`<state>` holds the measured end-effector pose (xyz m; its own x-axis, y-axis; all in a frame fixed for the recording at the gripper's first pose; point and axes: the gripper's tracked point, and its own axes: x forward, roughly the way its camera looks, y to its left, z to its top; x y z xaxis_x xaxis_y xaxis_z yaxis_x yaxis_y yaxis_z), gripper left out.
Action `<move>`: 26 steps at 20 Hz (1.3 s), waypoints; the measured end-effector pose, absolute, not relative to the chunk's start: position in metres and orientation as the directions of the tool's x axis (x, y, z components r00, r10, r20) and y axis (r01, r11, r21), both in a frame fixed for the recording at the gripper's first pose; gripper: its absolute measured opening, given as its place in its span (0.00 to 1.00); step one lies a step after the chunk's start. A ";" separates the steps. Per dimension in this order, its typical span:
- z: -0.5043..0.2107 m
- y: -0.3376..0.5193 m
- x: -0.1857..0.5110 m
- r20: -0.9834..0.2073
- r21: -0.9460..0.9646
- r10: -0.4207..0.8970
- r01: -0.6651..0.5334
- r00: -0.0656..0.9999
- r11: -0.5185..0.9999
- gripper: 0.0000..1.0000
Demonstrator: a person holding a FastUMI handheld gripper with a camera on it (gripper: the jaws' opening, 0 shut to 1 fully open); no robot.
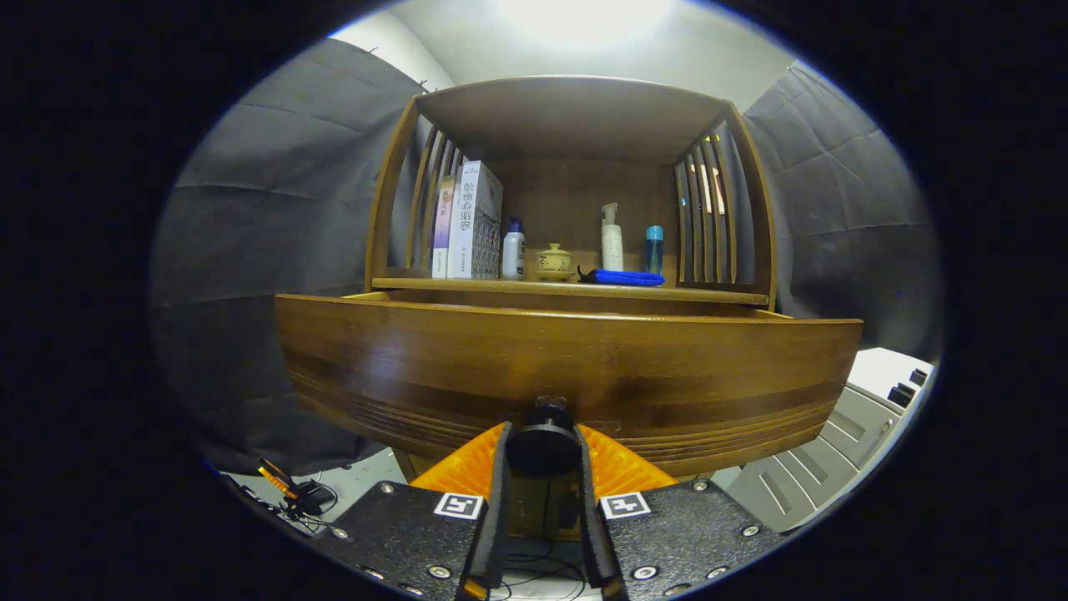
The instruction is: Pull open the drawer, take out the items inside it, and place them on the countertop above the cabinet.
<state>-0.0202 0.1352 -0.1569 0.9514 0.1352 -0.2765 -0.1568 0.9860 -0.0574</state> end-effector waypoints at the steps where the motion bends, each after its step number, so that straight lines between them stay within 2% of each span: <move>1: -0.156 0.136 -0.024 -0.278 -0.061 0.141 -0.164 0.950 0.985 0.37; 5: -0.157 0.136 -0.035 -0.278 -0.092 0.178 -0.210 0.944 0.973 0.37; 18: -0.157 0.134 -0.039 -0.282 -0.054 0.171 -0.194 0.944 0.980 0.37; 24: -0.158 0.136 -0.045 -0.273 -0.053 0.217 -0.240 0.937 0.969 0.37; 25: -0.157 0.135 -0.053 -0.277 -0.057 0.225 -0.250 0.934 0.967 0.38; 26: -0.150 0.133 -0.058 -0.239 -0.052 0.241 -0.260 0.941 0.964 0.49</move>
